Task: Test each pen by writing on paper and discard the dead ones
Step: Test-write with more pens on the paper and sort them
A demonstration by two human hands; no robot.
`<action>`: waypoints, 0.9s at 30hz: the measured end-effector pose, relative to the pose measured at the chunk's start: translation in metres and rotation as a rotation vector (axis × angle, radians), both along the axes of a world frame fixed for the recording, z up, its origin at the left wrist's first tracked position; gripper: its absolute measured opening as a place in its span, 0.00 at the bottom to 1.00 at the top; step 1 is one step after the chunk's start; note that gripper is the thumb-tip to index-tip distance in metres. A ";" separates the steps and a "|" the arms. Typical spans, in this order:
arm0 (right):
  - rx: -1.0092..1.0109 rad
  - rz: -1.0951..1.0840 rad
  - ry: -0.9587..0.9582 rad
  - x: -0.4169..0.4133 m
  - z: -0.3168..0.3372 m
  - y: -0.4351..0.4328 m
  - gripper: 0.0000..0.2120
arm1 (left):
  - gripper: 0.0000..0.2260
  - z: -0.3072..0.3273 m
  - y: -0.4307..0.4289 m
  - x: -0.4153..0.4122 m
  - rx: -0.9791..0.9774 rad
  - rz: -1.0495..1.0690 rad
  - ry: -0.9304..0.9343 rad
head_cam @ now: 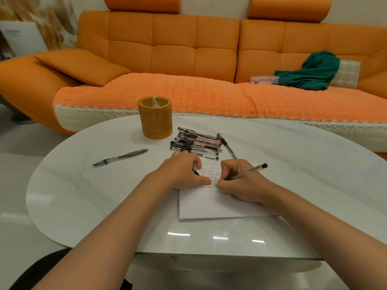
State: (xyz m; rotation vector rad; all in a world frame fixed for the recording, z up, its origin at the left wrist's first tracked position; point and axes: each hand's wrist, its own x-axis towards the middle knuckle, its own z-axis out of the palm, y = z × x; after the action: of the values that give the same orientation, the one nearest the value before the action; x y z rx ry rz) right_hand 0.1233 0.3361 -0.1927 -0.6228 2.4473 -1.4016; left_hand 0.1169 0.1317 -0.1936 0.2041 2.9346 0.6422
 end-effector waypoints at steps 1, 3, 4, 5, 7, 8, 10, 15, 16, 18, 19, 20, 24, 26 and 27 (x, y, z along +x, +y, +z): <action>0.000 0.002 0.003 0.000 0.000 0.000 0.11 | 0.21 0.000 0.000 0.000 0.001 0.000 0.001; 0.000 0.001 0.004 0.001 0.000 0.000 0.13 | 0.21 -0.001 0.000 0.000 0.003 0.004 0.004; -0.006 -0.002 0.005 0.001 0.000 0.000 0.13 | 0.21 -0.001 0.000 0.000 0.008 0.007 0.004; -0.015 -0.007 0.006 0.000 0.000 0.000 0.13 | 0.21 -0.001 0.000 0.000 0.011 0.010 0.004; -0.025 -0.013 0.015 0.000 -0.002 0.001 0.12 | 0.21 -0.002 0.000 0.000 0.010 0.012 0.002; -0.024 -0.013 0.019 0.001 -0.002 0.001 0.12 | 0.22 -0.001 -0.001 0.000 0.008 0.011 0.001; -0.026 -0.010 0.021 0.002 -0.001 0.000 0.12 | 0.22 -0.001 0.000 0.000 0.008 0.009 -0.001; -0.018 0.000 0.002 0.003 0.000 0.001 0.12 | 0.21 -0.001 0.000 0.000 0.014 0.009 0.003; -0.026 -0.005 0.004 0.003 0.000 0.001 0.12 | 0.21 -0.002 -0.001 0.000 0.015 0.009 0.004; -0.037 -0.011 0.010 0.002 -0.001 0.000 0.13 | 0.22 -0.001 -0.001 0.000 0.011 0.008 0.005; -0.036 -0.007 0.011 0.002 -0.001 0.000 0.13 | 0.22 -0.001 -0.001 0.000 0.008 0.006 0.004; -0.032 -0.003 0.011 0.002 -0.001 0.000 0.13 | 0.22 -0.001 -0.001 0.000 0.007 0.004 0.004; -0.027 0.002 0.023 0.002 -0.001 0.000 0.12 | 0.22 -0.002 -0.001 0.000 0.016 0.008 0.013; -0.033 -0.003 0.037 0.002 -0.002 0.000 0.13 | 0.22 -0.002 -0.001 0.000 0.016 0.010 0.014; -0.037 -0.005 0.039 0.002 -0.003 0.000 0.13 | 0.22 -0.002 -0.001 0.000 0.015 0.010 0.014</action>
State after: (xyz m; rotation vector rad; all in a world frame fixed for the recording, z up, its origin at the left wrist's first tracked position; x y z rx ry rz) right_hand 0.1253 0.3363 -0.1953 -0.6592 2.4595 -1.4537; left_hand 0.1172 0.1308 -0.1957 0.1969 2.9462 0.6677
